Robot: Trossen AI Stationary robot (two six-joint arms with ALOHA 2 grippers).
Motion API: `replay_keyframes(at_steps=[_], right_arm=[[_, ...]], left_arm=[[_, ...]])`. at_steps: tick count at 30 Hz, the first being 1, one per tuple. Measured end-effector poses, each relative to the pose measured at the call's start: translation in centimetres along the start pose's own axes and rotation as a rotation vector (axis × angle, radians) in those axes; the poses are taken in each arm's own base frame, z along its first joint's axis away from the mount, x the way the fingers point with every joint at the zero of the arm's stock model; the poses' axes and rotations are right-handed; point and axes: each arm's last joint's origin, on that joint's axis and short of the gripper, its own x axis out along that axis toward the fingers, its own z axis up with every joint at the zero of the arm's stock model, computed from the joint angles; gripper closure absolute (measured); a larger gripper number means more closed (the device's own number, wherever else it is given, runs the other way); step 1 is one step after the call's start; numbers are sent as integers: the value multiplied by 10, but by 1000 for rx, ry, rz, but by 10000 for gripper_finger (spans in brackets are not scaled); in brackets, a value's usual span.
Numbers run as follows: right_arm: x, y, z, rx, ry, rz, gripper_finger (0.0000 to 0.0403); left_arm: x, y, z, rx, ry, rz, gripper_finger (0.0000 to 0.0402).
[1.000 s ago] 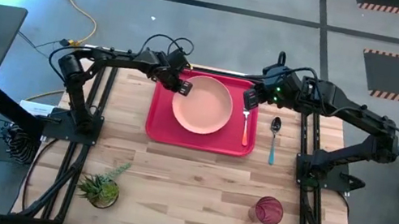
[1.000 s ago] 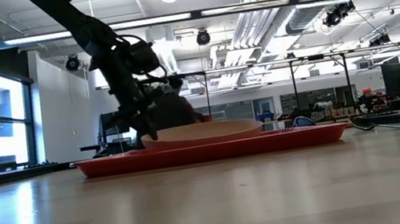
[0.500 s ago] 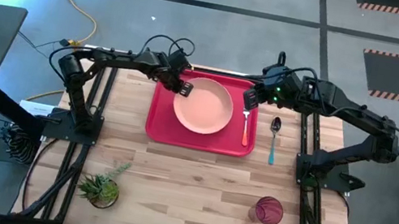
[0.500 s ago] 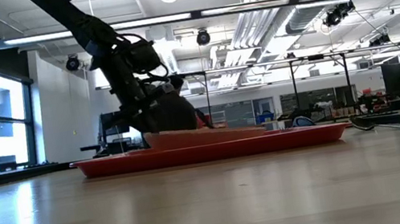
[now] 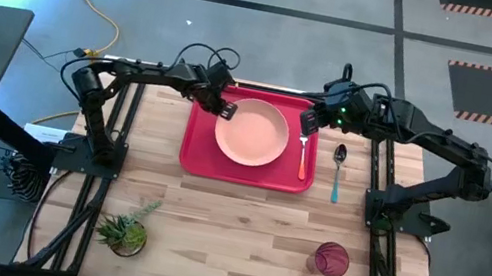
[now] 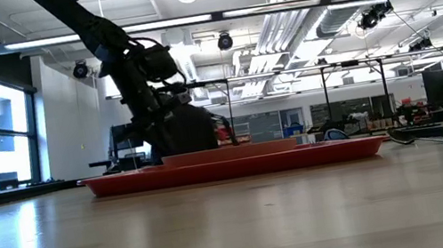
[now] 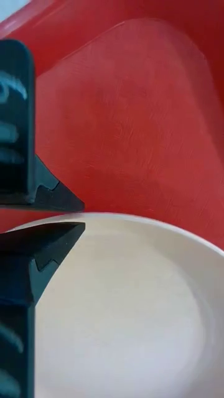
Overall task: Pick and place plate/cup/fork/spoon on tray
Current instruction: Put the light orange plate on the red serving tray to the left of the orange fork, then put the blue spoon on the red serving tray to the right of the light orange plate
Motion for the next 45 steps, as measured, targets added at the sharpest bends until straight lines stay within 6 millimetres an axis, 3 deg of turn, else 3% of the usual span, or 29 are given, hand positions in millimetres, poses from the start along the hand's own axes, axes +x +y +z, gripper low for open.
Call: replay_keyframes(at_steps=[7,21,27,33,45], right_arm=[[0,1,-1,62,29,36,316],[-14,-6,-41,332,373,-145,316],[-16,-2,-56,337,468,-249,316],[-5,11,-65,289,522,-301,315],[9,21,-71,216,527,-342,269]], left_arm=[[-25,-3,3,73,-59,-29,373],[-119,-16,-5,349,-303,-183,373],[-152,-20,-14,497,-422,-216,373],[-166,-20,-15,549,-489,-225,373],[-166,-20,-16,565,-486,-218,373]])
